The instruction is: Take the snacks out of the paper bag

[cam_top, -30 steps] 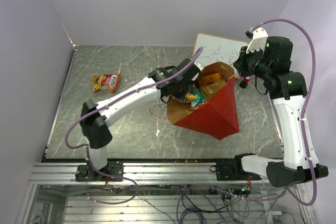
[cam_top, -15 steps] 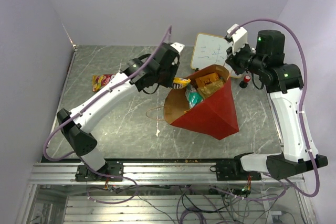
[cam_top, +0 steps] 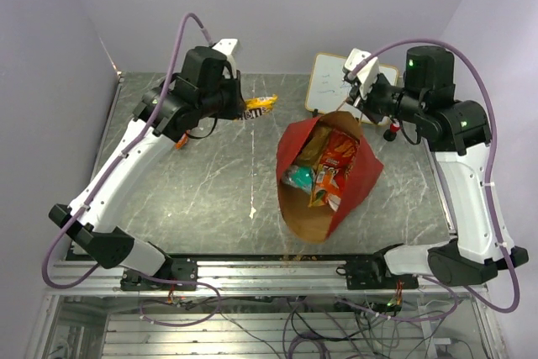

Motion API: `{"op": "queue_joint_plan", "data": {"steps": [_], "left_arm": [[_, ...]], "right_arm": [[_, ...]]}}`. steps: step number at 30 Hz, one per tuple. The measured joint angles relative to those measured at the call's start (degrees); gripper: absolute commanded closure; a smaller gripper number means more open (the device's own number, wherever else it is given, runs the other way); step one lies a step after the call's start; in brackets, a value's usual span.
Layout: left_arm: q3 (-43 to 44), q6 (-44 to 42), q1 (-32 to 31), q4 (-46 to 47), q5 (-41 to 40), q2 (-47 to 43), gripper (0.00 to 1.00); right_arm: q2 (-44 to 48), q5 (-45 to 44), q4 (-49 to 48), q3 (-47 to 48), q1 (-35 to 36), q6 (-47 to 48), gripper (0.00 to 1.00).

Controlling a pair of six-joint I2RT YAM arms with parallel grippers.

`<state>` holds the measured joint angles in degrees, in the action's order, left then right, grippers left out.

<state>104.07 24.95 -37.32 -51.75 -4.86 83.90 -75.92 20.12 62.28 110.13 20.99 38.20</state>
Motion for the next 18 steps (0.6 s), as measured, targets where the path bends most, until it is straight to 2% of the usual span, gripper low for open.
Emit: {"op": "queue_joint_plan", "data": {"steps": [4,11,18], "left_arm": [[-0.6,0.9,2.4,0.0,0.9,-1.4,0.93],[-4.2,3.1,5.1,0.0,2.7,-2.0,0.93],[-4.3,5.2,6.4,0.0,4.3,-1.7,0.93]], "right_arm": [[1.9,0.1,-0.2,-4.9,0.1,-3.6,1.00],[7.7,-2.3,-12.3,-19.0,0.3,-18.5,1.00],[6.7,-15.2,-14.9,-13.9,0.5,-25.2,1.00]]}}
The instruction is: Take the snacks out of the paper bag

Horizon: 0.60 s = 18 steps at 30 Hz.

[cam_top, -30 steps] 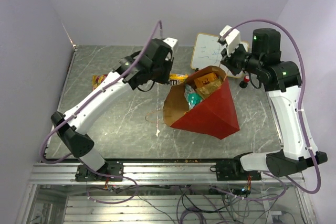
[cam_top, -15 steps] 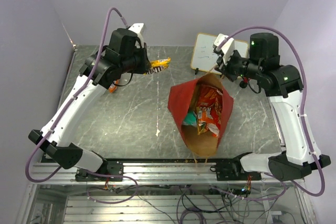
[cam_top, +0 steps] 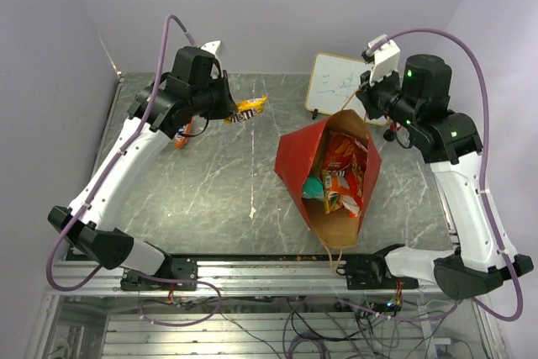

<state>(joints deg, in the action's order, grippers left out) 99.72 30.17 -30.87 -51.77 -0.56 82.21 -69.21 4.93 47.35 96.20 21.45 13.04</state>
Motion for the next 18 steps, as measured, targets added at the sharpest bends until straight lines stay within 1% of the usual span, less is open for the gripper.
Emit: {"op": "queue_joint_plan", "data": {"steps": [4,6,12,18], "left_arm": [[1.7,0.6,1.4,-0.3,0.8,1.8,0.93],[2.1,1.0,2.2,-0.3,1.1,2.6,0.93],[1.6,2.9,5.0,-0.5,3.1,3.1,0.93],[-3.6,5.5,10.2,-0.7,3.7,3.7,0.93]], "right_arm": [[-2.2,-6.9,0.9,1.9,-0.1,0.1,1.00],[-2.4,-8.0,1.2,1.4,-0.1,0.6,1.00],[1.3,-7.0,-2.9,-5.9,-0.1,-0.3,1.00],[8.0,-4.0,-6.5,-12.7,-0.1,-3.2,1.00]]}}
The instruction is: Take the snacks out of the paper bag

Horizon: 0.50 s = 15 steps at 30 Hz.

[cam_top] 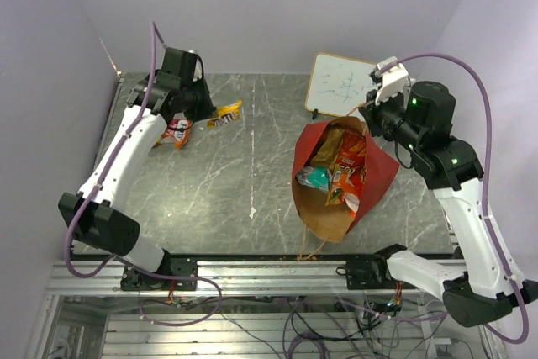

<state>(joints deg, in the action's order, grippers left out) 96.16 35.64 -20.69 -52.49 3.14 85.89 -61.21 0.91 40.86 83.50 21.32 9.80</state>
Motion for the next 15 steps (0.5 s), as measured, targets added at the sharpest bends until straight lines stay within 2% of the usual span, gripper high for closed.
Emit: {"op": "queue_joint_plan", "data": {"steps": [7,15], "left_arm": [[-4.9,1.0,8.4,-0.9,-6.9,5.3,0.93],[-1.9,-4.5,20.0,0.1,-9.7,17.1,0.93]], "right_arm": [[1.5,1.3,-0.2,-0.7,0.0,-0.6,1.00],[1.3,0.9,0.2,-0.3,0.0,0.9,1.00]]}}
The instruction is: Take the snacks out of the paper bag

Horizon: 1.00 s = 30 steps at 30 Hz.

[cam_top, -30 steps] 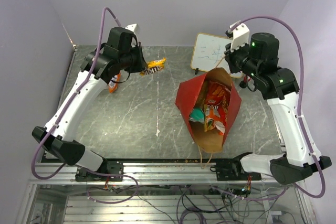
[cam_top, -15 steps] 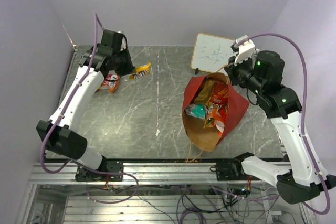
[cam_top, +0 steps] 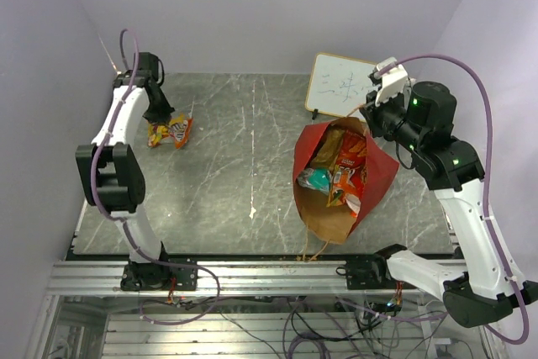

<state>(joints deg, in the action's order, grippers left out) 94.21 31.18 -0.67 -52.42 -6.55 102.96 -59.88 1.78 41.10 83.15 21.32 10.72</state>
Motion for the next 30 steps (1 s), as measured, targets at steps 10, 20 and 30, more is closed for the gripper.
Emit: {"op": "queue_joint_plan", "data": {"steps": [10,20,30], "left_arm": [[8.3,-6.1,7.9,0.8,4.3,15.3,0.93],[-2.5,-6.8,8.7,4.8,10.3,16.0,0.93],[-4.7,-6.6,9.2,4.3,13.2,14.1,0.93]], "right_arm": [[-1.5,-1.4,0.4,1.1,0.0,2.2,1.00],[-1.8,-1.6,-0.7,0.9,0.0,-0.1,1.00],[-2.1,-1.0,-0.8,1.0,0.0,-1.7,1.00]]}}
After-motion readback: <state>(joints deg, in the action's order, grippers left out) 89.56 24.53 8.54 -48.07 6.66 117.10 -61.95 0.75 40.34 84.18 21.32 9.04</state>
